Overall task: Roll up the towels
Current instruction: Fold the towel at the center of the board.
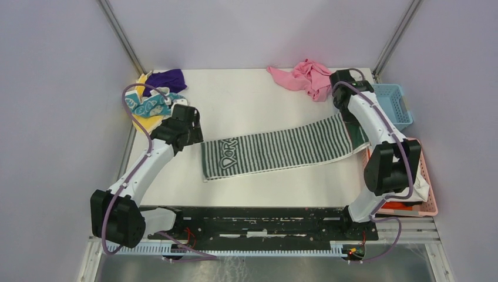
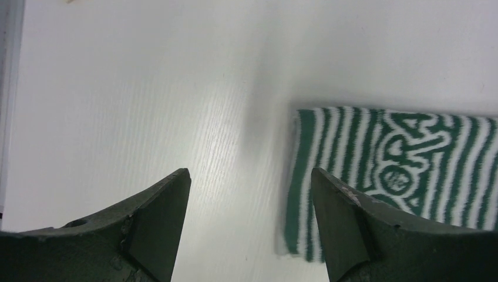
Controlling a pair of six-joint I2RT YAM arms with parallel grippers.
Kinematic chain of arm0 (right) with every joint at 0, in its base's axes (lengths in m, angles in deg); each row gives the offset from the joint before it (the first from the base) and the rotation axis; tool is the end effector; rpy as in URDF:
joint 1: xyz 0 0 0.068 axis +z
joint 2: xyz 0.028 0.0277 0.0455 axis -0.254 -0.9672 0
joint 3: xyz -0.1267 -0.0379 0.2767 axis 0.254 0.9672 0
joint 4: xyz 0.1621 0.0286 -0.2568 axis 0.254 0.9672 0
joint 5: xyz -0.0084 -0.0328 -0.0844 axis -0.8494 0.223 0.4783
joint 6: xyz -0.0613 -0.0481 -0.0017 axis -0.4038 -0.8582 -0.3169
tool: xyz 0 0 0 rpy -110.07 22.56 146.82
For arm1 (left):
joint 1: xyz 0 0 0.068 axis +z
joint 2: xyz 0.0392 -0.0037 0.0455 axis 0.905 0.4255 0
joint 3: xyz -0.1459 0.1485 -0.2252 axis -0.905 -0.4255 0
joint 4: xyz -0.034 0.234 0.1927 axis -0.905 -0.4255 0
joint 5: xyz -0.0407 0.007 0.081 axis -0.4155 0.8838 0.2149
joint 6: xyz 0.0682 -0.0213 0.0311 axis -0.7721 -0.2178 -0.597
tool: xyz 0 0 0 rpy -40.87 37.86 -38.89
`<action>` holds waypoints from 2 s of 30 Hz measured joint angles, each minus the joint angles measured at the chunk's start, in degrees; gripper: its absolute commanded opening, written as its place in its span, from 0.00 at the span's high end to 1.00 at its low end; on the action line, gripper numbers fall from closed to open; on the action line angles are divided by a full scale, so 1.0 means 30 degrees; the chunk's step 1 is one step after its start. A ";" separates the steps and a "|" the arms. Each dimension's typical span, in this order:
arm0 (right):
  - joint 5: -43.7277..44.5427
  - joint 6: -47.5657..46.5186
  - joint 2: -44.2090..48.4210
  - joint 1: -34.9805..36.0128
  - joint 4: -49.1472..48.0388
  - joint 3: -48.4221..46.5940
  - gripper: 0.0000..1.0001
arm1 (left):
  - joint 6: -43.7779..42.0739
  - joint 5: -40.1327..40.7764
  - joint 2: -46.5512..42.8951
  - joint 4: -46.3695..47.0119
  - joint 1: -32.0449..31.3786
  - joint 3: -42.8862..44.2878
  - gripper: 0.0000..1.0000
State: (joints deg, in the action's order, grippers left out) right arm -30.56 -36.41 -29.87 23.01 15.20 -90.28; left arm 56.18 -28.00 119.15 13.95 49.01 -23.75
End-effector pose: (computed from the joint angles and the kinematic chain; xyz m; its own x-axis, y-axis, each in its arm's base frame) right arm 0.3951 0.0159 0.2919 -0.8841 0.1127 -0.4535 0.3481 0.8063 -0.4783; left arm 0.2960 -0.0554 0.2723 -0.6980 -0.1541 -0.6993 -0.2784 0.9581 0.0668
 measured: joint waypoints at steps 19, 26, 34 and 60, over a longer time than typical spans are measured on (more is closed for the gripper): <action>-1.0477 -0.0095 0.0816 0.5843 0.0372 -0.2441 0.99 | 0.3133 -0.7344 0.2222 0.1632 0.0000 -0.2798 0.26; -1.3136 0.2237 -0.1501 0.9078 -0.0962 -0.3067 0.99 | 0.4758 -1.0309 0.3745 0.3978 0.0000 -0.4488 0.34; -1.3267 0.4932 -0.3723 1.1562 -0.2586 -0.4386 0.99 | 0.5413 -1.1635 0.4153 0.5574 0.0000 -0.5224 0.56; -1.3646 0.8859 -0.9027 1.4273 -0.6171 -0.7300 0.98 | 0.5792 -1.2495 0.4568 0.7308 -0.0160 -0.5923 0.75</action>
State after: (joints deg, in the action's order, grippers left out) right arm -71.50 -9.83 -56.95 65.82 -3.31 -112.18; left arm 73.56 -65.48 132.85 35.87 48.53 -41.52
